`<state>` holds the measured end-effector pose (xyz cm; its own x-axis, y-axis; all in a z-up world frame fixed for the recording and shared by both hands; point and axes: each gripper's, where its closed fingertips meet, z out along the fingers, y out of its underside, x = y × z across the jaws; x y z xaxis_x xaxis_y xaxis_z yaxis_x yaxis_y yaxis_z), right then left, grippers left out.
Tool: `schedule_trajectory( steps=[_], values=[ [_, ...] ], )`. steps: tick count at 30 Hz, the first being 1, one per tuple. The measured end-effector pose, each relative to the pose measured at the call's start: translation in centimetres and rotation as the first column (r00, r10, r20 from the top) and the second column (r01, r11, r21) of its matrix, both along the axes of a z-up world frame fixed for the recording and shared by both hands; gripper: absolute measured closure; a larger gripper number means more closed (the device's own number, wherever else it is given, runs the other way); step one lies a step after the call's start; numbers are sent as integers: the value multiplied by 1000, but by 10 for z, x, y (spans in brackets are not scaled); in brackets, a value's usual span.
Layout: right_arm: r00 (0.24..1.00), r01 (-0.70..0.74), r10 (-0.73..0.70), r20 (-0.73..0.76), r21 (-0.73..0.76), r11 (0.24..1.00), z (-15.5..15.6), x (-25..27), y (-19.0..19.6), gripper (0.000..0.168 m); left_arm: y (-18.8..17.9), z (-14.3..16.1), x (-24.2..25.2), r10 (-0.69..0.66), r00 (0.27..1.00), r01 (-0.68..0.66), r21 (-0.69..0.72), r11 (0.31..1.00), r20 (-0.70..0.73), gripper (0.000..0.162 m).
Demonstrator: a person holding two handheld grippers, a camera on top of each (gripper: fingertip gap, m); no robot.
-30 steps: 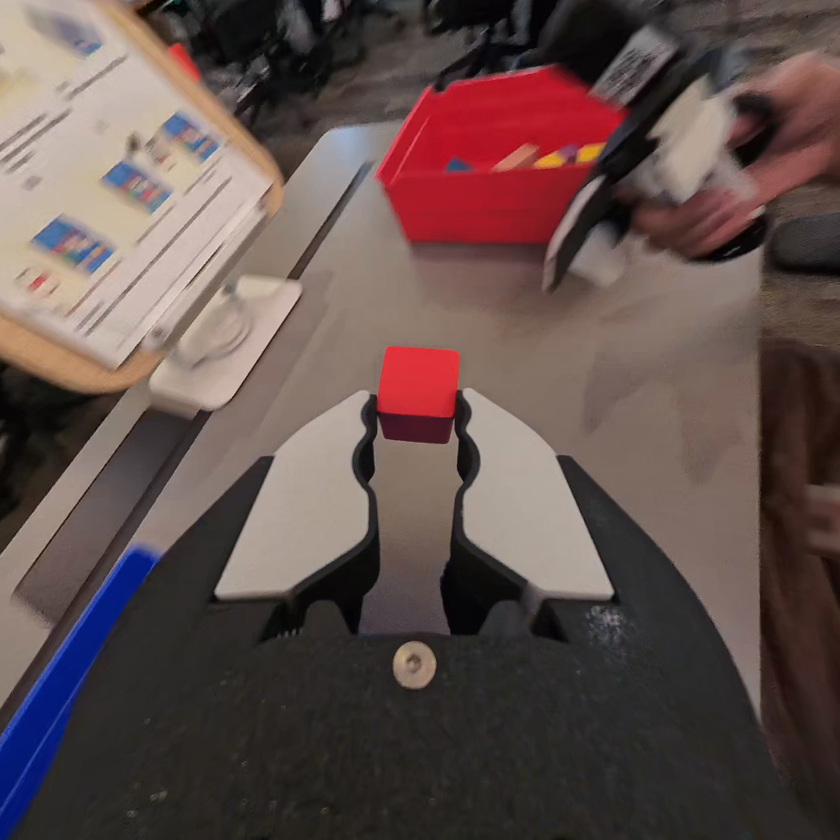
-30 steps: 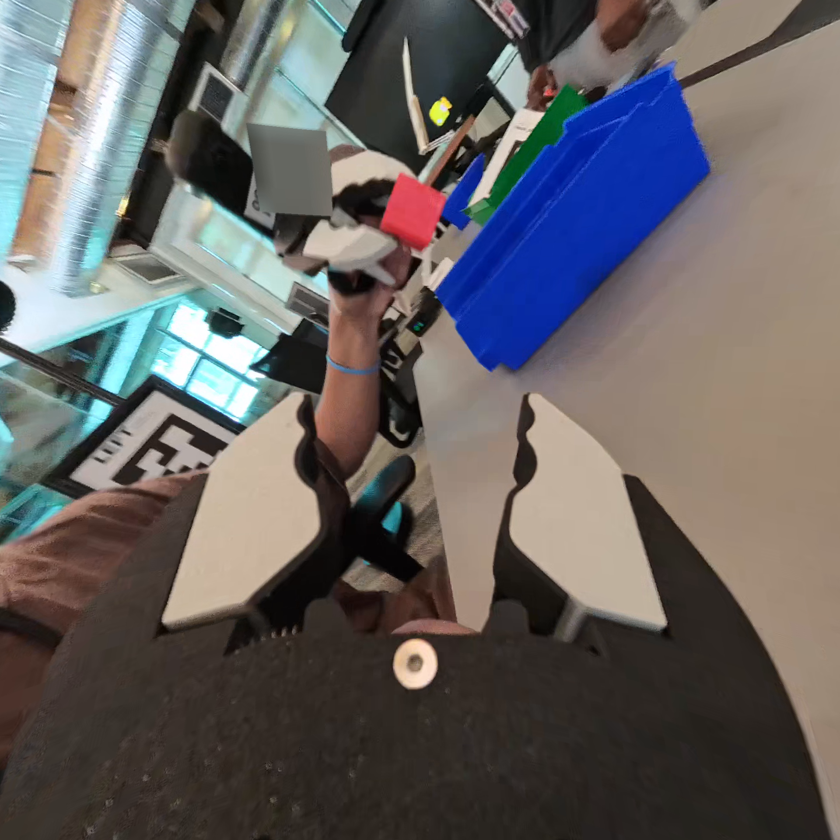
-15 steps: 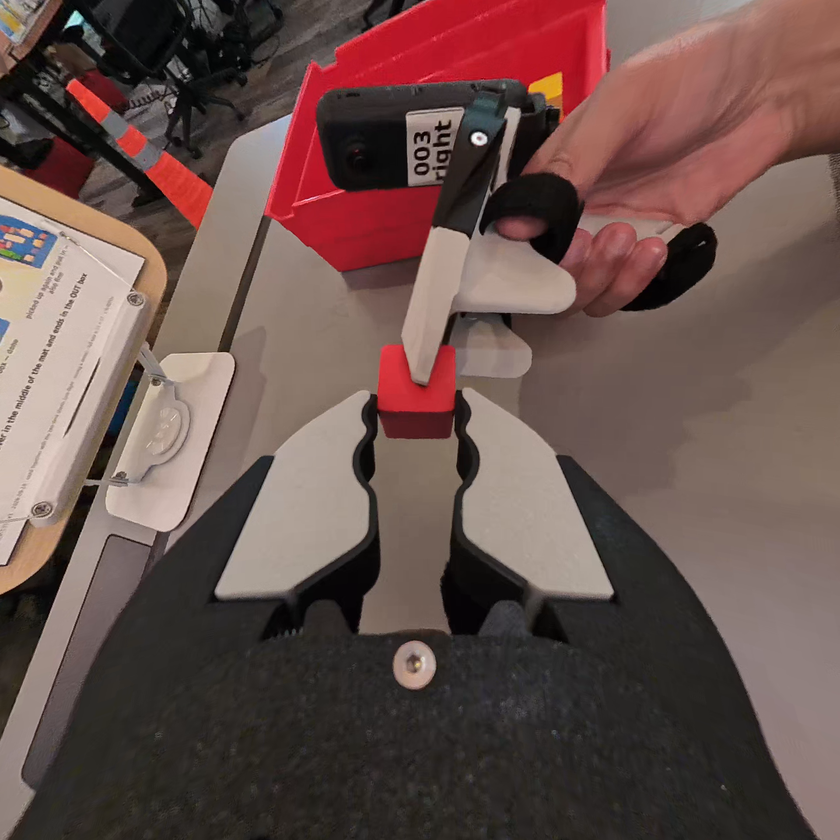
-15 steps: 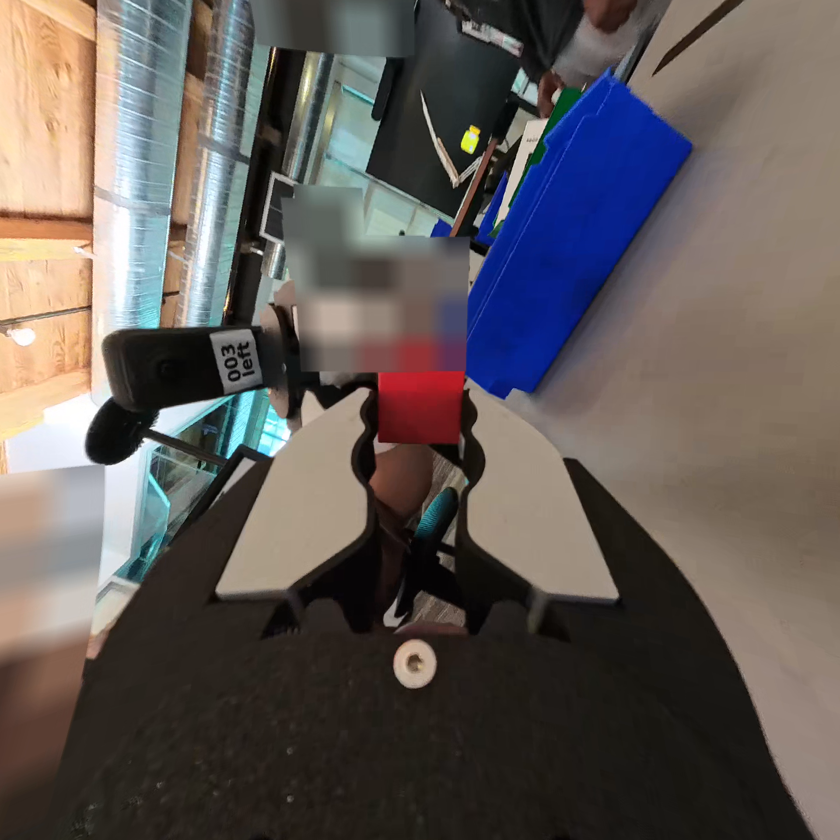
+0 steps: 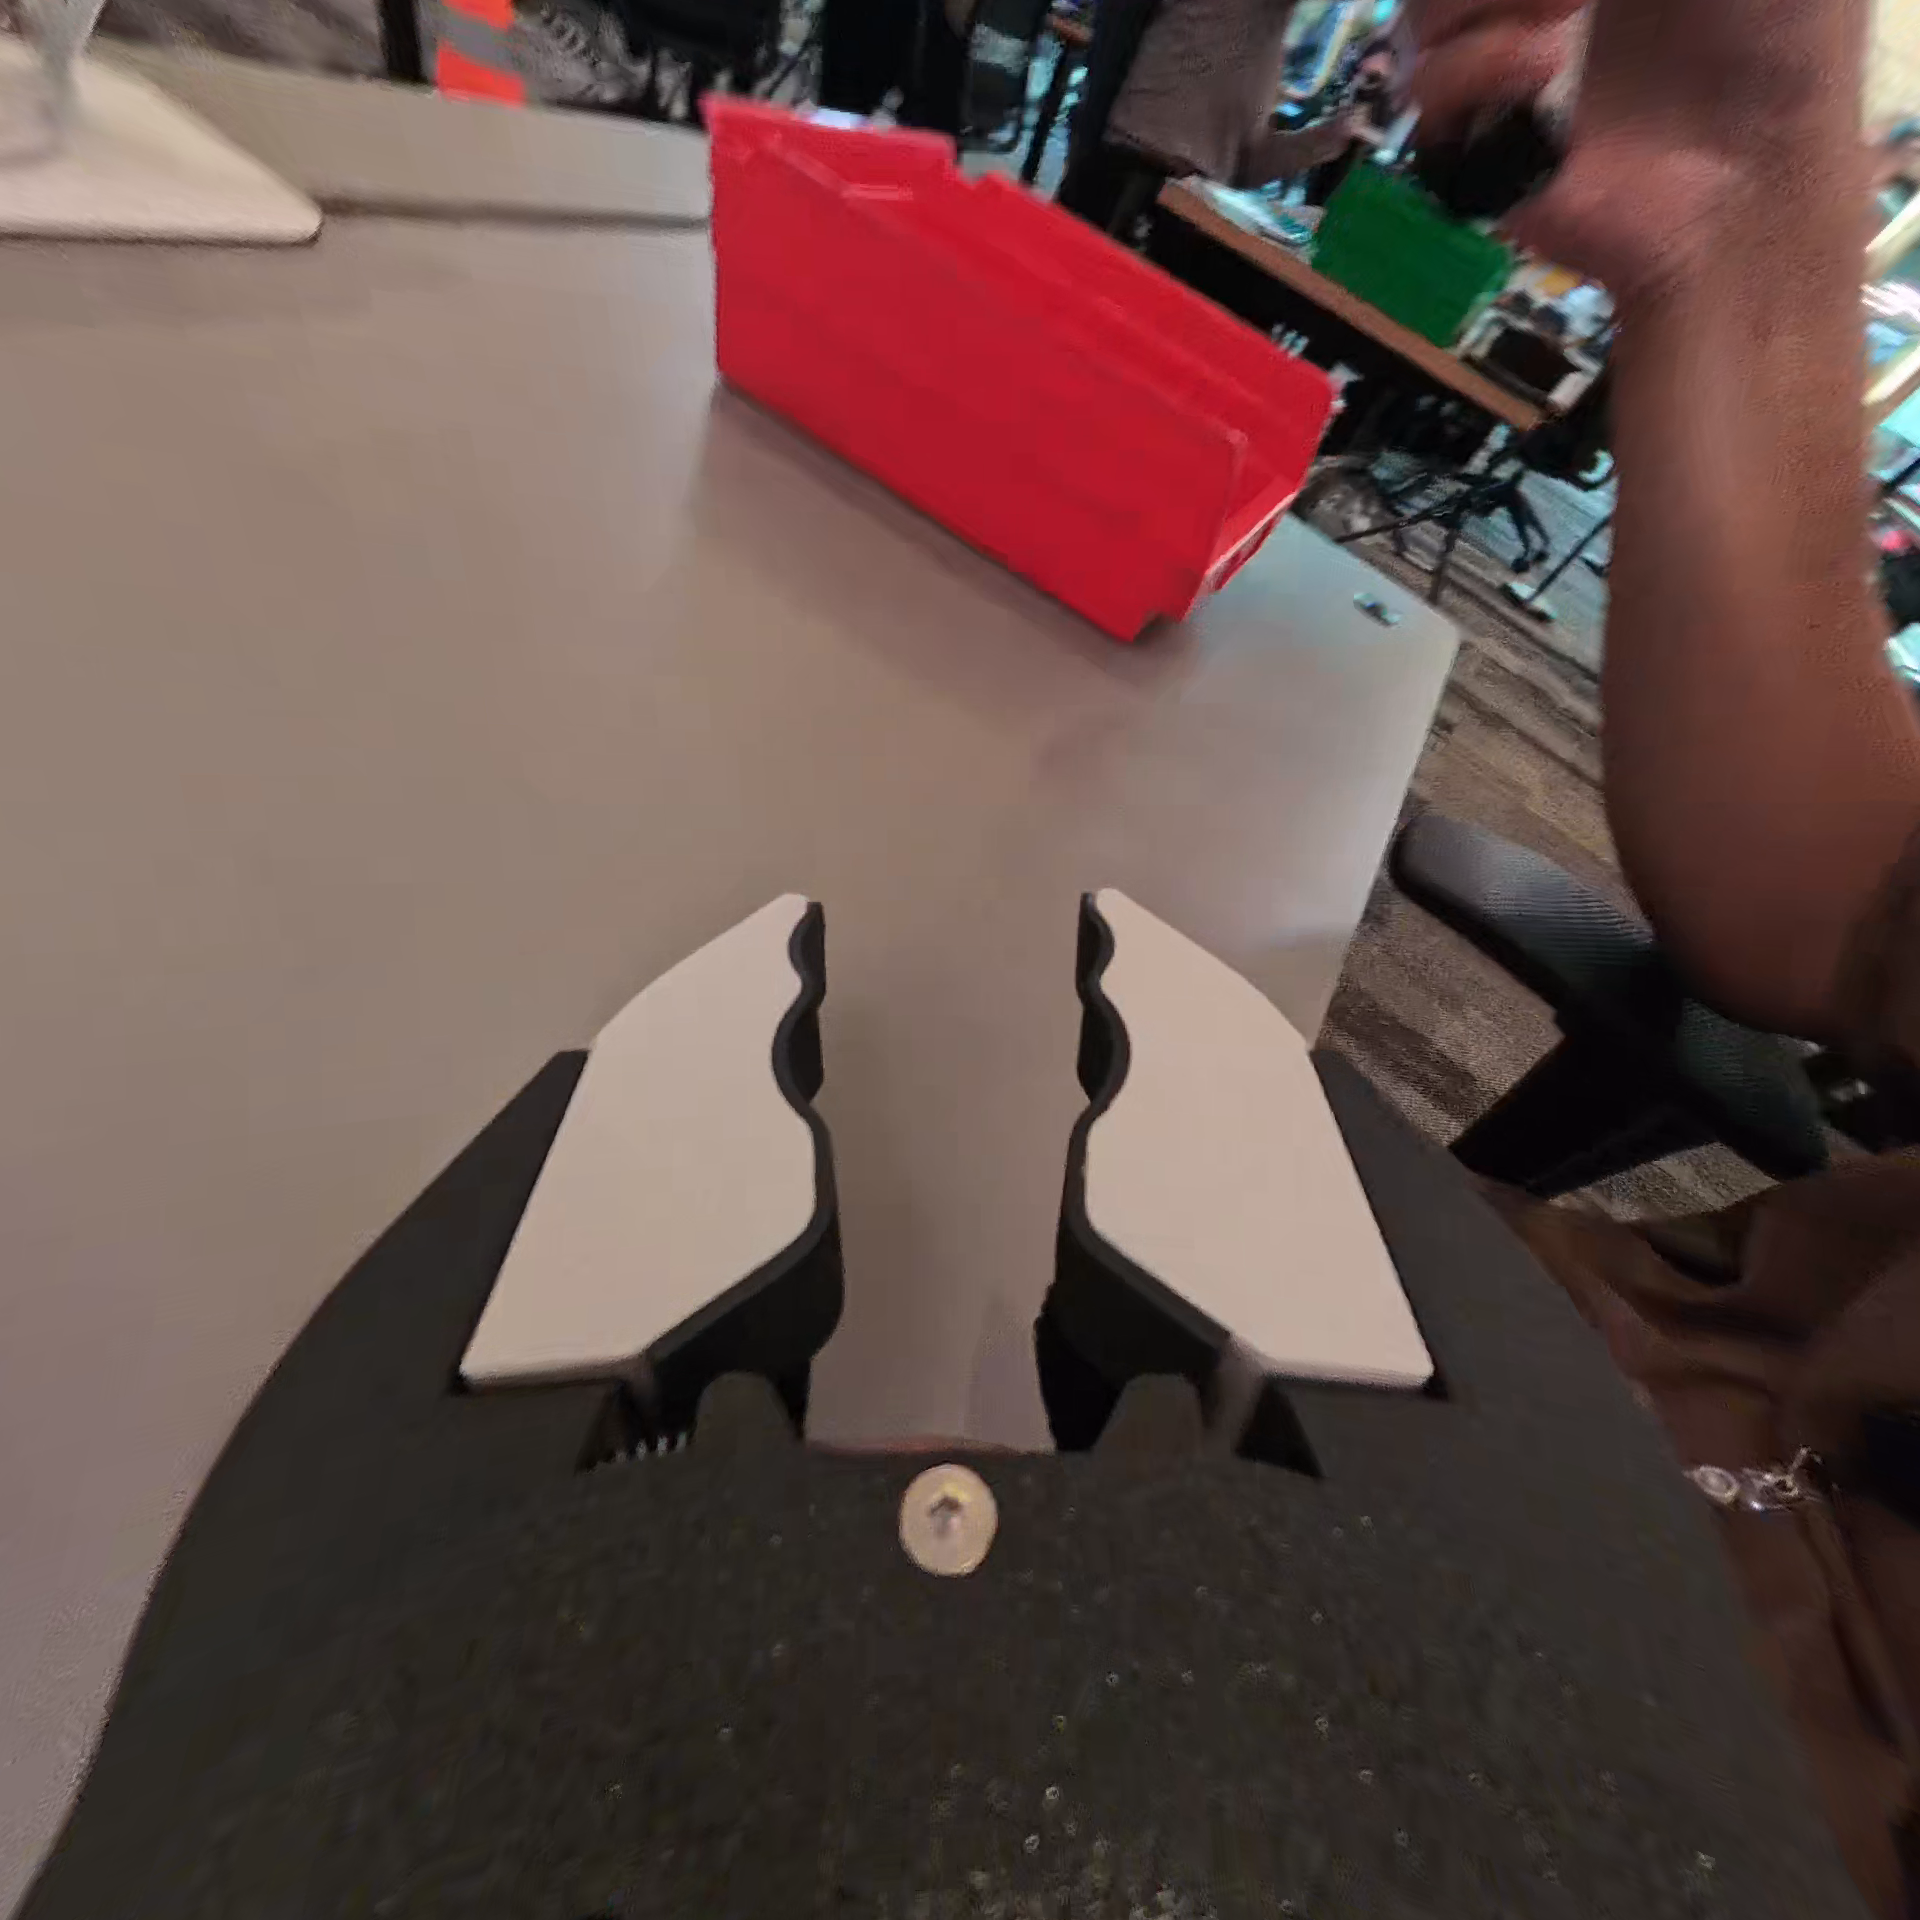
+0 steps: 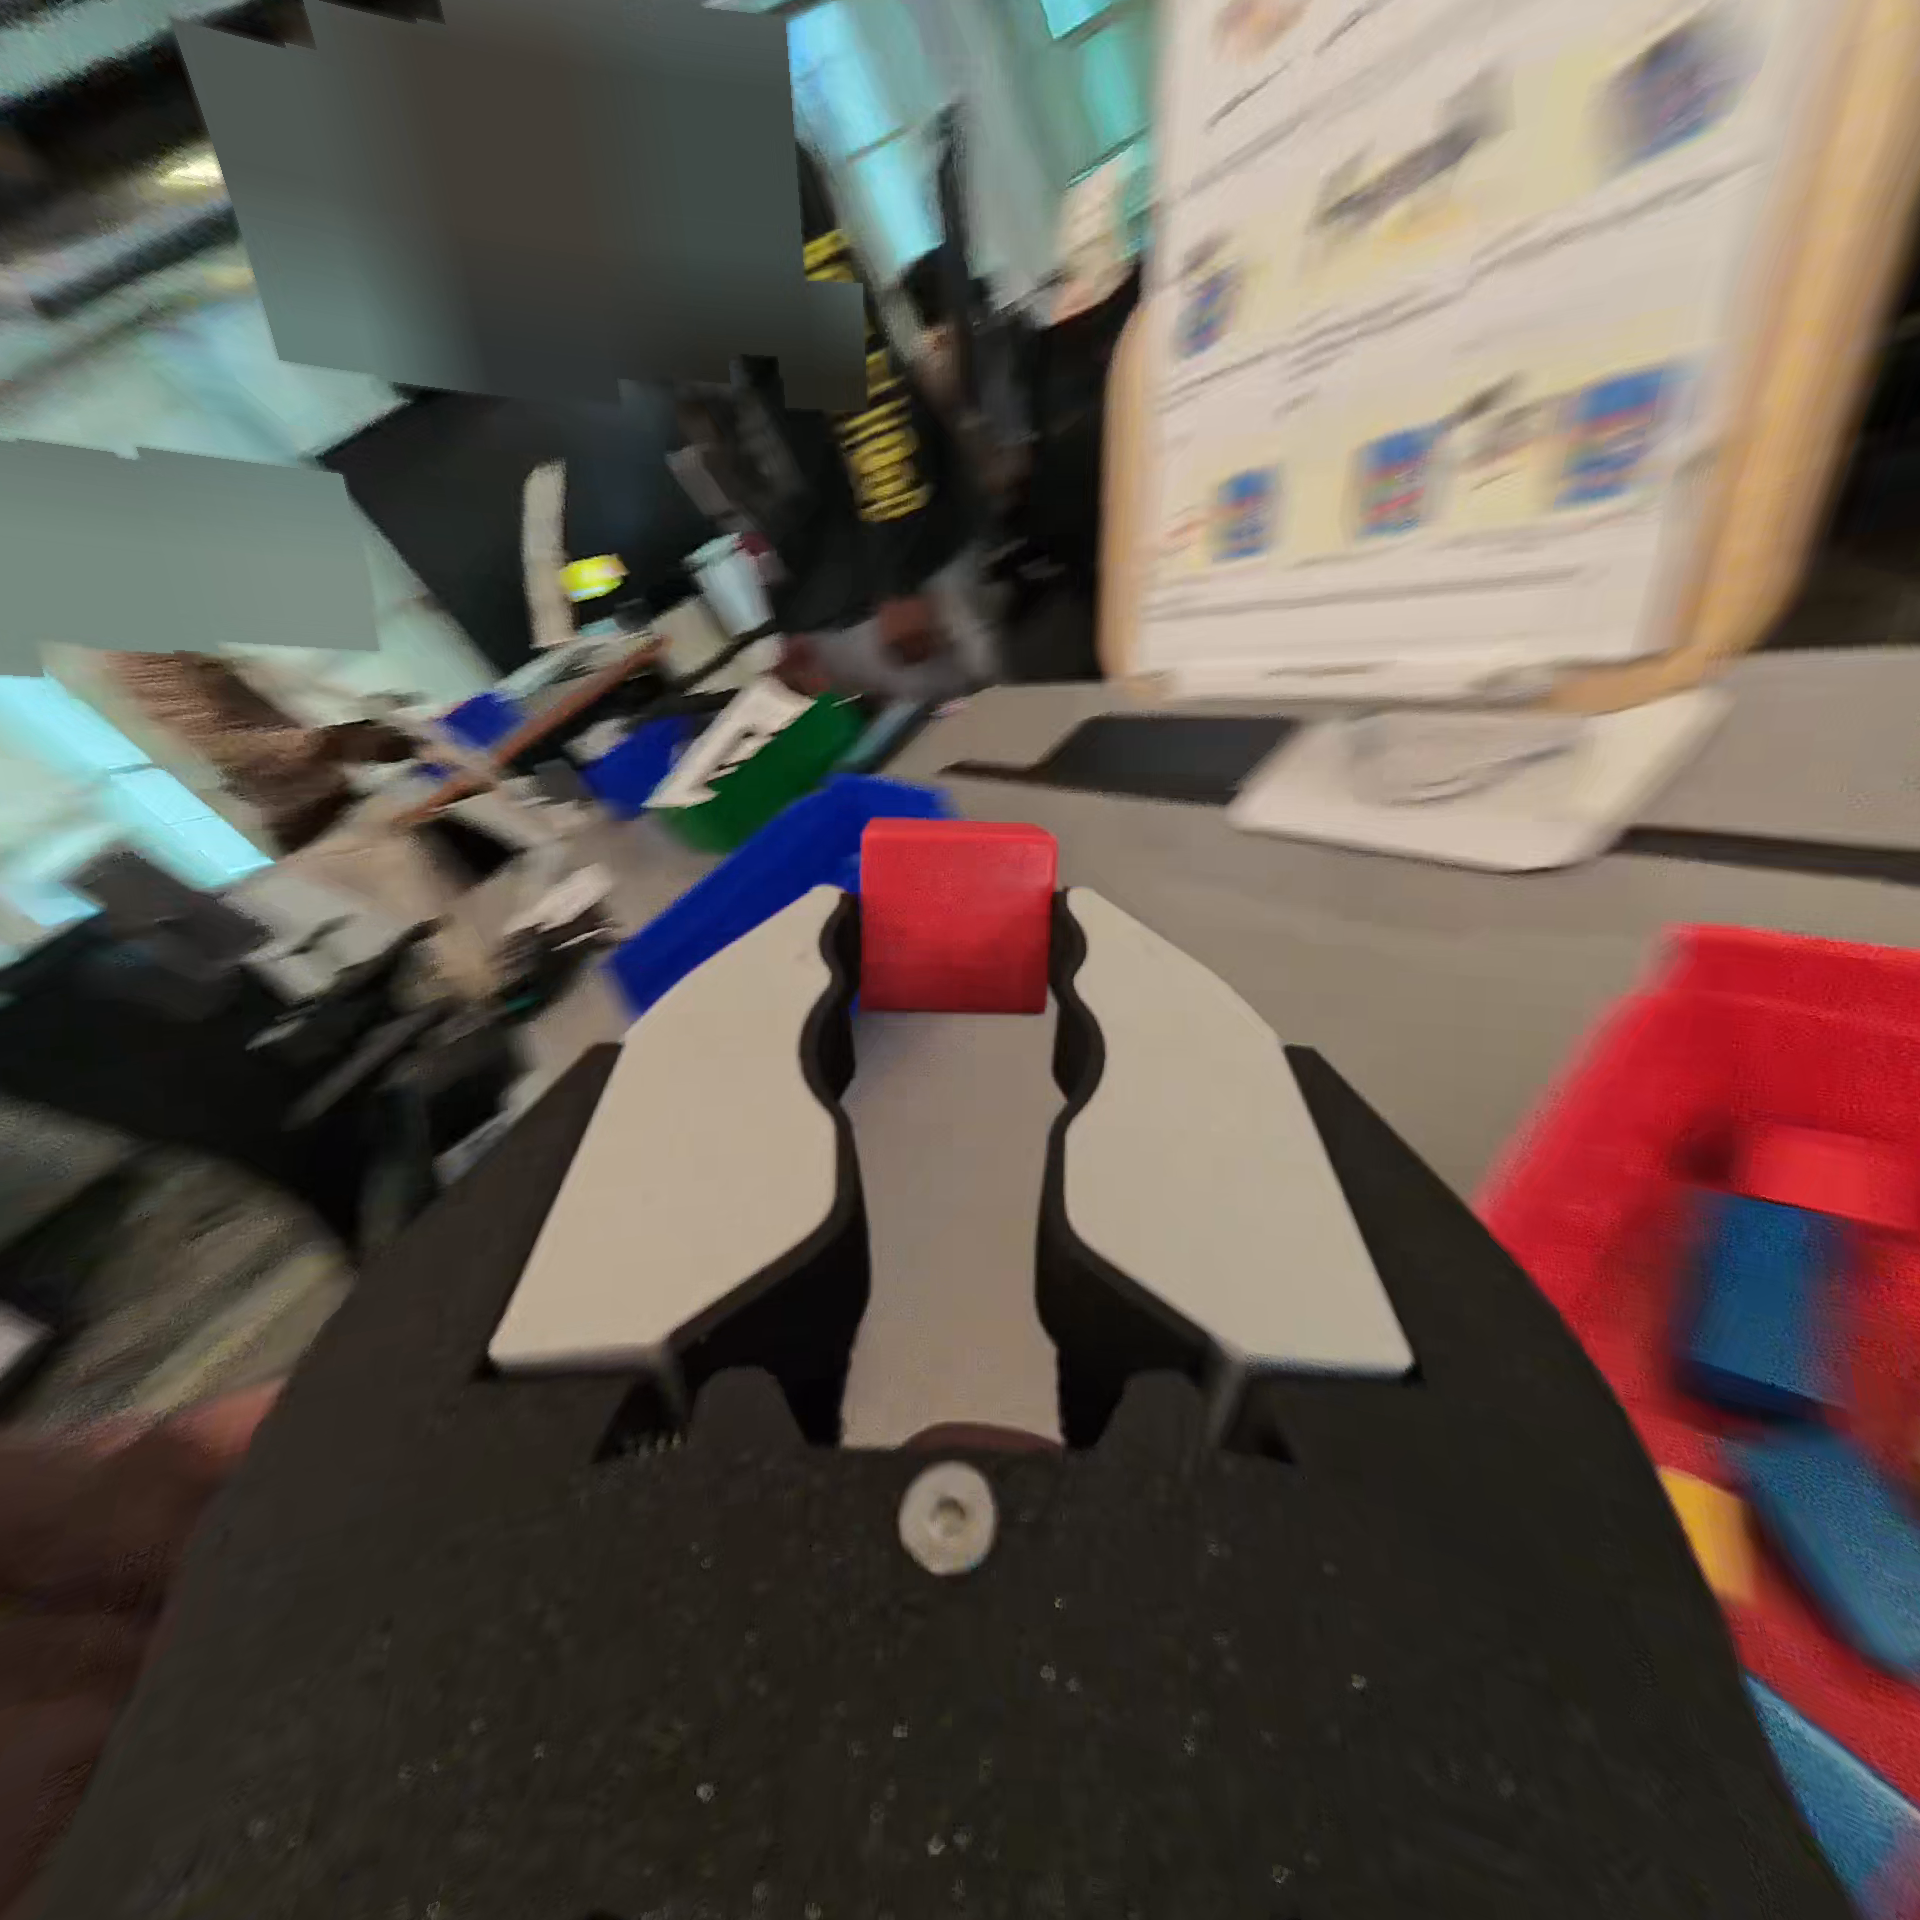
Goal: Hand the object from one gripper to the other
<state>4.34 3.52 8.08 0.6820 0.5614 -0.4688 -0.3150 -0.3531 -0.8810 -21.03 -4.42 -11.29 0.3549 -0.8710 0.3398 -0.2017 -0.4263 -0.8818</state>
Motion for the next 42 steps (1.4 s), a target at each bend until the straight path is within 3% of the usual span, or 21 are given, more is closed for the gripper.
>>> schedule_trajectory(
  steps=[3, 5, 8, 10, 20, 27, 39, 42],
  values=[
    [952, 275, -273, 137, 5, 961, -4, 77, 1, 134, 5, -16, -5, 29, 996, -29, 3, 1000, -87, 115],
    [899, 369, -335, 283, -75, 927, -35, 109, 3, 134, 10, -19, -3, 36, 995, -36, 6, 999, -96, 115],
    [806, 443, -240, 541, -283, 850, -102, 138, -1, 133, 6, -22, 1, -1, 997, -3, -48, 999, -81, 115],
    [769, 475, -165, 618, -380, 794, -136, 150, -5, 133, 7, -20, 0, 13, 997, -16, -41, 999, -73, 115],
    [756, 480, 22, 654, -577, 661, -239, 155, 8, 133, 3, -26, 1, -7, 994, 3, -33, 999, -112, 114],
    [709, 524, 44, 704, -567, 635, -265, 162, 18, 134, 0, -30, 2, -24, 987, 25, 8, 1000, -160, 113],
    [669, 531, 87, 738, -556, 639, -265, 159, 21, 133, -4, -32, 4, -38, 980, 47, 45, 998, -193, 111],
    [638, 548, 65, 767, -512, 661, -244, 162, 18, 120, -3, -30, 2, -31, 982, 41, 46, 998, -185, 111]
  ],
)
